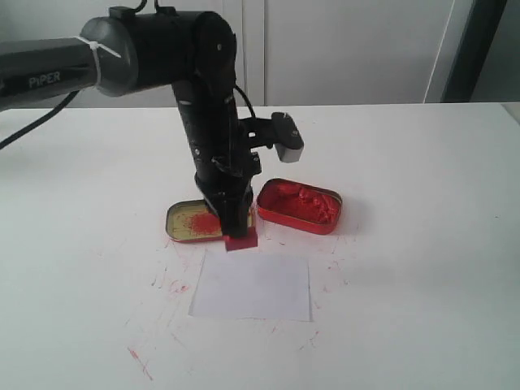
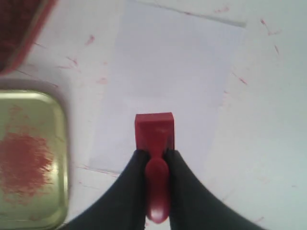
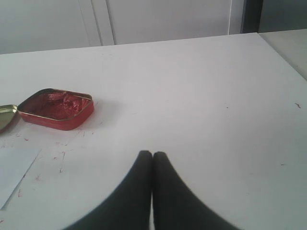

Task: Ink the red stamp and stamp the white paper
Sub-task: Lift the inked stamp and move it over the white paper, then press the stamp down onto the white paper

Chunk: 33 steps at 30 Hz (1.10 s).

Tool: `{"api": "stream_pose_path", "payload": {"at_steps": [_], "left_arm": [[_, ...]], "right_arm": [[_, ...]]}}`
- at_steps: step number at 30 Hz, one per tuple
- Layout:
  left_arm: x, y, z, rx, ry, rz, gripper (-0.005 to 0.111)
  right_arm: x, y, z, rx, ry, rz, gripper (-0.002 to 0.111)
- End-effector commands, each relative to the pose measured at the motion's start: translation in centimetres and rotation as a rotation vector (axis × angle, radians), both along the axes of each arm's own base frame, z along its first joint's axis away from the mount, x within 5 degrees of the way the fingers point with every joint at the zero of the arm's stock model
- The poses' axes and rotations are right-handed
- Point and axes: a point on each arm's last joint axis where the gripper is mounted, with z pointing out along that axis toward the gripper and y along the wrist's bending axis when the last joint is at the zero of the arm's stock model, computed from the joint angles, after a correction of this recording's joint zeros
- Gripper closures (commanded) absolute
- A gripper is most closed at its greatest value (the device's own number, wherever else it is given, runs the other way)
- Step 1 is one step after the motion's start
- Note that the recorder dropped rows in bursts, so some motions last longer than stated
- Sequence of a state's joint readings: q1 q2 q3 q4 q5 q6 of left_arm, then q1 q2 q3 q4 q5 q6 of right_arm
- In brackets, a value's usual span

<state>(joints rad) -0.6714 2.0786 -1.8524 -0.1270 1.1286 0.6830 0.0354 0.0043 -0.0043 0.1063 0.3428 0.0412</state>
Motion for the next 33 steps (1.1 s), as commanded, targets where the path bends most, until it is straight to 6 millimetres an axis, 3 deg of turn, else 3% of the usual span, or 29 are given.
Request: {"api": "stream_pose_path", "payload": {"at_steps": [1,7,11,24,29,33], "left_arm": [[-2.3,1.1,-0.6,0.015,0.060,-0.001,0.107],[-3.8,0.7,-2.5,0.001,0.021,0.000,0.107],[-3.8,0.4,-3.6,-0.009,-0.007,0.015,0.107],[-3.2,0.0,-3.9,-0.054,-0.067,0.041,0.107],[-3.0,-0.1,-5.3,-0.029,-0.039,0.041,0.107],[-2.9,-0.3,-8.3,0.012,0.013,0.046,0.107]], "right_arm": [[0.0,0.0,0.0,-0.001,-0.009,0.002,0.108],[0.0,0.0,0.0,-0.001,-0.009,0.002,0.108],[0.0,0.0,0.0,-0.001,-0.009,0.002,0.108],[0.0,0.0,0.0,-0.001,-0.009,0.002,0.108],[0.0,0.0,0.0,-0.001,-0.009,0.002,0.108],[0.0,0.0,0.0,-0.001,-0.009,0.002,0.108]]}}
